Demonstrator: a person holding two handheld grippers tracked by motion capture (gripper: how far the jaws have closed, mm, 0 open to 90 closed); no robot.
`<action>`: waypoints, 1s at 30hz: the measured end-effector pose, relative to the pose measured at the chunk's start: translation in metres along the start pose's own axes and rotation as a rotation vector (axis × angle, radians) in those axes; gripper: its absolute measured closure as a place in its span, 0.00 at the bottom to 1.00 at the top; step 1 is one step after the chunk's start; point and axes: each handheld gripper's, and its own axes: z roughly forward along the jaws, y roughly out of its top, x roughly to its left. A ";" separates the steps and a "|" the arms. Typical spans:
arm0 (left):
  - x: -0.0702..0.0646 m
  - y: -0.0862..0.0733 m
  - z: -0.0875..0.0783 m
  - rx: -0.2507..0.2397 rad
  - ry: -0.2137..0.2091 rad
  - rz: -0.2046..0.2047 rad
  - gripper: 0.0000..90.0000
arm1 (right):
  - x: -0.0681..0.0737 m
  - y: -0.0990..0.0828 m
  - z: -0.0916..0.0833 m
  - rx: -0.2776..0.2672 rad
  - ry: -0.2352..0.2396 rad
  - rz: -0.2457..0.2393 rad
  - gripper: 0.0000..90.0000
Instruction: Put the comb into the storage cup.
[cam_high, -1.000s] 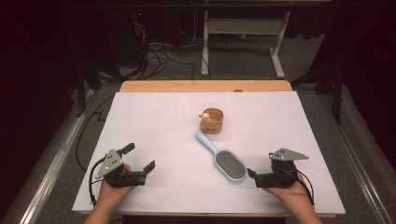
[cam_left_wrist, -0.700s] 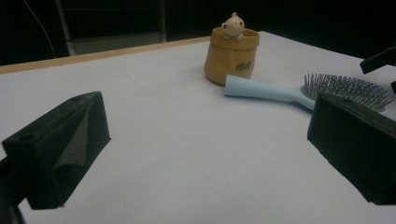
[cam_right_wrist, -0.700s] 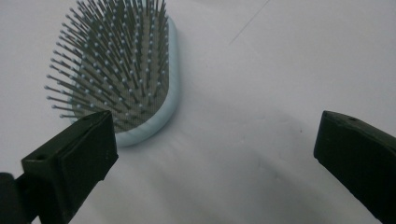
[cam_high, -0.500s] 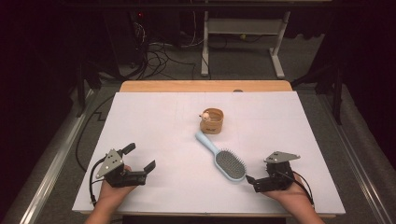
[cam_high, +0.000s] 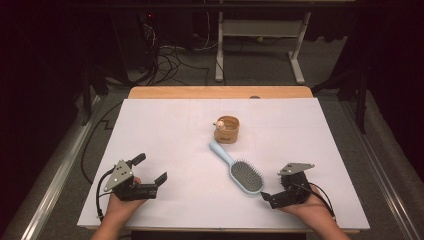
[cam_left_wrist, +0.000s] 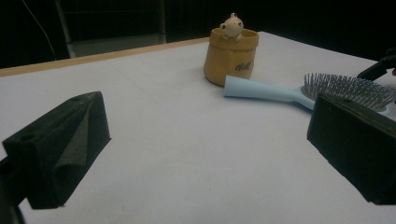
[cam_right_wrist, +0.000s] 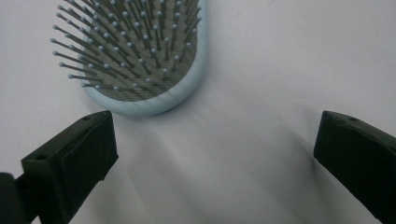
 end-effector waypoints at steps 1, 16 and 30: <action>0.000 0.000 0.000 0.000 0.002 0.000 0.00 | 0.001 0.001 0.001 0.005 0.003 -0.001 0.00; -0.001 -0.001 0.000 0.009 0.001 0.000 0.00 | 0.012 0.009 0.005 0.064 0.030 -0.045 0.00; -0.002 -0.001 -0.001 0.007 -0.003 -0.007 0.00 | 0.023 0.045 0.015 0.129 0.037 -0.080 0.00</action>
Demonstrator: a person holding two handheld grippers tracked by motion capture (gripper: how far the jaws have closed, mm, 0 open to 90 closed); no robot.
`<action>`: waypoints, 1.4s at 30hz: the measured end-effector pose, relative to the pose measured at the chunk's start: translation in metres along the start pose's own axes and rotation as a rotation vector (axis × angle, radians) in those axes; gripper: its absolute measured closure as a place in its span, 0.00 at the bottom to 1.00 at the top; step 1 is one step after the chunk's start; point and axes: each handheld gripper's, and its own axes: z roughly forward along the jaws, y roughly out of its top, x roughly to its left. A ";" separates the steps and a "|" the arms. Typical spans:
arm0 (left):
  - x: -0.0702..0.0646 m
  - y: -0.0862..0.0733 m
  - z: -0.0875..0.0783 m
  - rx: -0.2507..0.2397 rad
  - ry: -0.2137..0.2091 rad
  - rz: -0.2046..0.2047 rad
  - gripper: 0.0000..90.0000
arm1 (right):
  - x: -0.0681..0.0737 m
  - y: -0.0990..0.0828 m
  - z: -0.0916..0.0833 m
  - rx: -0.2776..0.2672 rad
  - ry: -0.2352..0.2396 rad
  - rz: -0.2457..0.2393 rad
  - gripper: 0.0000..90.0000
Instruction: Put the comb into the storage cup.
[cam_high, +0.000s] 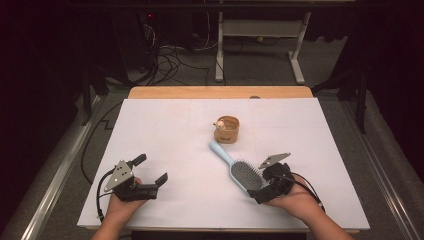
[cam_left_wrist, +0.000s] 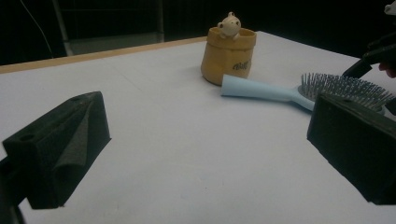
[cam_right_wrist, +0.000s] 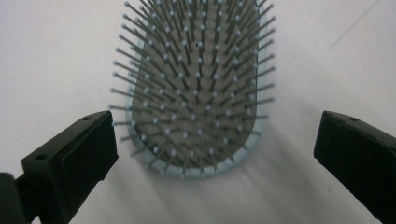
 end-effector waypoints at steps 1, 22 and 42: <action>0.000 0.000 0.000 -0.002 0.000 -0.001 0.00 | 0.001 0.003 0.002 0.008 -0.001 -0.002 0.00; -0.001 -0.002 -0.001 0.004 -0.005 0.001 0.00 | 0.006 0.040 0.035 0.111 0.002 -0.065 0.02; -0.002 -0.002 -0.003 0.006 -0.013 0.012 0.00 | 0.011 0.047 0.036 0.119 -0.028 -0.079 0.18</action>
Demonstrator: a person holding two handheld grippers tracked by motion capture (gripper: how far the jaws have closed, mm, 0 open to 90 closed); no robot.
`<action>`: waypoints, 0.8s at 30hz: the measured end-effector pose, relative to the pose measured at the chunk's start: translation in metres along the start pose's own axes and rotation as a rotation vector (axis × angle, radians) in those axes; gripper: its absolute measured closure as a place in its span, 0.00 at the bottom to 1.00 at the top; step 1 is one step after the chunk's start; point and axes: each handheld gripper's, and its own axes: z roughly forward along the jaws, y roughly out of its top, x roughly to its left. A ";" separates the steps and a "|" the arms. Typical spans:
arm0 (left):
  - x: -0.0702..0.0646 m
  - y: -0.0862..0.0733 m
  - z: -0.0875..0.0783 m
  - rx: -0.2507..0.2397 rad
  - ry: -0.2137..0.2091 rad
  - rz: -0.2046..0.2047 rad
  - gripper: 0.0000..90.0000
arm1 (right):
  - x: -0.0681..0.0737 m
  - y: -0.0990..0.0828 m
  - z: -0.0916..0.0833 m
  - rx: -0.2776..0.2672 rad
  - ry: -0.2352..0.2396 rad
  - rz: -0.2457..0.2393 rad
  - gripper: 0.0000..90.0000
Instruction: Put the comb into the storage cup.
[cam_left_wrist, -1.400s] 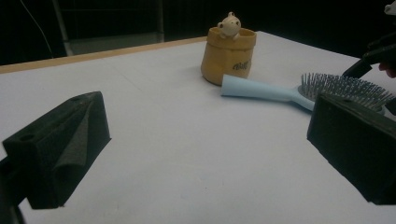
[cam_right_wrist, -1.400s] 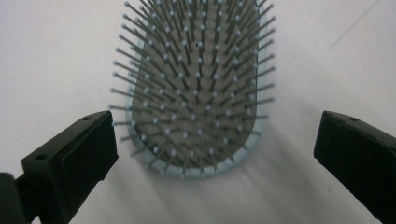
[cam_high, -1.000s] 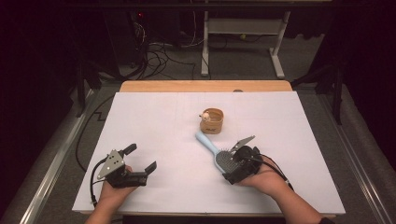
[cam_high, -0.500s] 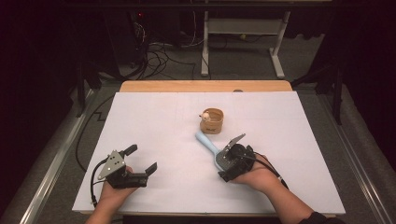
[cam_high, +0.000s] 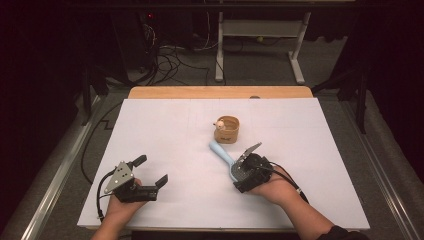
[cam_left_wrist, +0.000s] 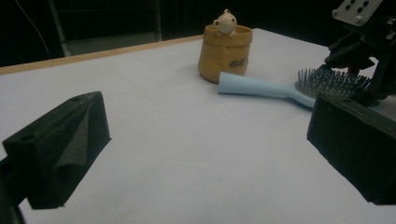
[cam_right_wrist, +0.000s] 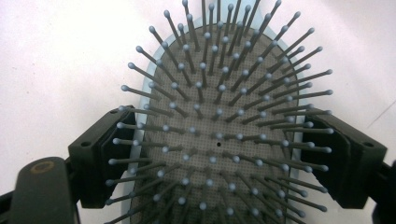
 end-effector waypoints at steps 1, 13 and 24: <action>0.000 0.000 -0.001 0.006 0.000 0.009 0.00 | 0.000 0.000 0.000 0.004 -0.001 0.000 0.17; 0.001 0.002 -0.001 0.000 0.000 0.001 0.00 | 0.000 0.008 0.003 0.055 0.000 -0.010 0.14; 0.000 0.000 0.000 0.013 -0.001 -0.002 0.00 | 0.000 0.007 0.002 0.042 0.000 -0.008 0.19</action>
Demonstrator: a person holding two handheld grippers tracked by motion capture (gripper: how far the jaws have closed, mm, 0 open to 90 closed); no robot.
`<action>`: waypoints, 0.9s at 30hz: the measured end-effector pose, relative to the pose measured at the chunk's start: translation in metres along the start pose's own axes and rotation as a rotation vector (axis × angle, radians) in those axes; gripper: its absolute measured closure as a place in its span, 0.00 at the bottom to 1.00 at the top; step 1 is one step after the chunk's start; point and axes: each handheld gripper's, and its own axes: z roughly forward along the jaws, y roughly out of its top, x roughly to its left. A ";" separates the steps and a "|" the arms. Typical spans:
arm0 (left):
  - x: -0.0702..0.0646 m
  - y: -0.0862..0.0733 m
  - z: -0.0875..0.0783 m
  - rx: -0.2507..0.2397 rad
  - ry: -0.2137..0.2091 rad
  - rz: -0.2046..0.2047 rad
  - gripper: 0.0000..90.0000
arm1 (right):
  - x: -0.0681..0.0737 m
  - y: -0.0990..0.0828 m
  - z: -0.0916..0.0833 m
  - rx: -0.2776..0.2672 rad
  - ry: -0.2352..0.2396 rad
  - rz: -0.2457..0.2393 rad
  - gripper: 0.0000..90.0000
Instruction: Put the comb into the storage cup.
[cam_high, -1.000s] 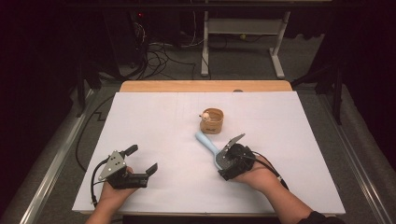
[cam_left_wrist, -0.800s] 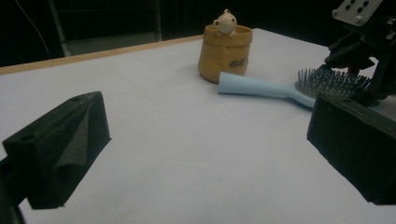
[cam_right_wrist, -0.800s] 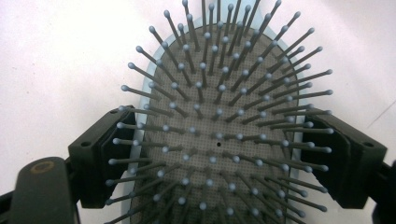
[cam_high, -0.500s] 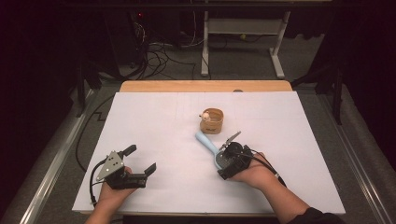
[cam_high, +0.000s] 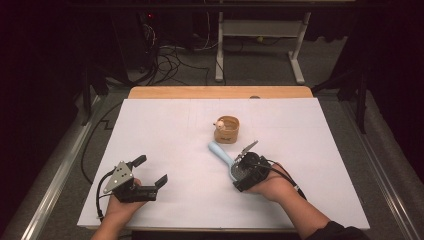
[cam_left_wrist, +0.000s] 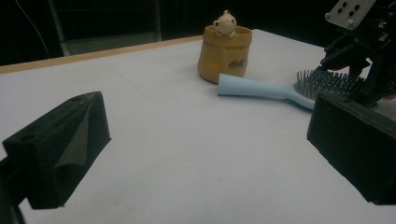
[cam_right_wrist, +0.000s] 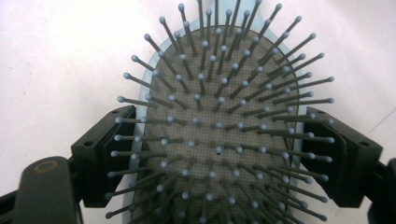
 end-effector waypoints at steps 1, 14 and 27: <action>0.000 0.000 0.000 0.004 -0.002 0.005 0.00 | 0.000 0.000 0.000 -0.001 0.001 0.002 0.20; -0.001 -0.001 0.000 -0.004 -0.009 0.000 0.01 | 0.000 0.004 -0.001 0.027 0.003 0.008 0.21; -0.002 -0.001 0.000 -0.005 -0.009 0.000 0.01 | 0.000 0.004 -0.001 0.026 0.003 0.010 0.22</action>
